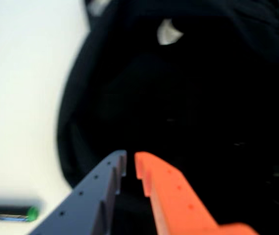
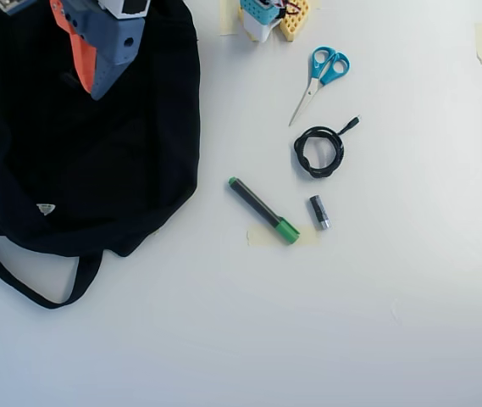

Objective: Put the bike light into the black bag

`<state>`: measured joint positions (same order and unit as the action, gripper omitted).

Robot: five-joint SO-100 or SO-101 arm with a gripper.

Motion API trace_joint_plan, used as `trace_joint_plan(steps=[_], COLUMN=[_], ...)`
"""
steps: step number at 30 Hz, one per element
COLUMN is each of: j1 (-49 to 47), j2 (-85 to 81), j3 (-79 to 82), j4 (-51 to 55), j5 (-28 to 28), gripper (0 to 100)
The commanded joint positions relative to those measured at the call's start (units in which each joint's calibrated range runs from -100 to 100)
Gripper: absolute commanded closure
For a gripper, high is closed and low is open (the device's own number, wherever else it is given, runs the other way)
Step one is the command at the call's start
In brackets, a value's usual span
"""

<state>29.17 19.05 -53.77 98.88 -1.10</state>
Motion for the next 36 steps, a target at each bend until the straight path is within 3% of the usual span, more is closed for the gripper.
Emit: trace_joint_plan(steps=[1, 10, 18, 24, 36], j1=[-3.5, -6.7, -10.2, -14.5, -20.9], j2=[-2.1, -5.4, -24.5, -41.2, -64.3], j3=[-0.5, 22.5, 47.9, 65.5, 88.0], j4=[0.7, 0.8, 0.5, 0.3, -10.5], j5=[0.3, 0.3, -0.2, -3.5, -7.3], gripper=[98, 98, 98, 98, 98])
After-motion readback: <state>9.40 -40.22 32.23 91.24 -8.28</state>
